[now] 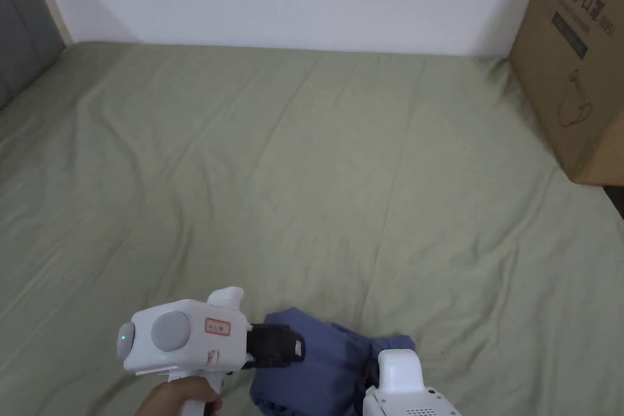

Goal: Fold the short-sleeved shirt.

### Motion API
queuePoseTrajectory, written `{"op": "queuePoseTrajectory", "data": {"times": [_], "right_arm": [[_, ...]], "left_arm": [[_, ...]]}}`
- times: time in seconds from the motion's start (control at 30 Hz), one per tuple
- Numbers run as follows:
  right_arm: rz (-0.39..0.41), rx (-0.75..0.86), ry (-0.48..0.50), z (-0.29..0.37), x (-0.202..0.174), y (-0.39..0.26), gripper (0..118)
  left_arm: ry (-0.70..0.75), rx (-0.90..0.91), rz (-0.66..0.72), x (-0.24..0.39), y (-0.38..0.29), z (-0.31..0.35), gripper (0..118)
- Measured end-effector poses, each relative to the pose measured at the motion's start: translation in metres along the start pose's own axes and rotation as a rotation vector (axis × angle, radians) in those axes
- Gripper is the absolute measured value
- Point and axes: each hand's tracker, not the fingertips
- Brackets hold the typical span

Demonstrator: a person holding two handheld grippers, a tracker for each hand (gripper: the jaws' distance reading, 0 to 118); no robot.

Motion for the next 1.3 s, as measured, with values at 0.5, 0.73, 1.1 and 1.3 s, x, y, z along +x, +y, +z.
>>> {"op": "queuePoseTrajectory", "data": {"times": [0.5, 0.73, 1.1, 1.3], "right_arm": [[0.061, 0.123, 0.066, 0.034, 0.005, 0.045, 0], [0.082, 0.302, 0.069, 0.067, 0.000, 0.115, 0], [0.147, 0.401, 0.073, 0.058, -0.052, 0.183, 0], [0.142, 0.384, 0.099, 0.025, -0.077, 0.194, 0]], "left_arm": [[-0.099, 0.034, -0.007, -0.005, 0.001, 0.026, 18], [0.063, 0.146, -0.086, -0.054, 0.050, 0.111, 18], [0.425, 0.240, 0.021, -0.226, 0.112, 0.252, 18], [0.533, 0.261, 0.141, -0.307, 0.123, 0.288, 18]]}}
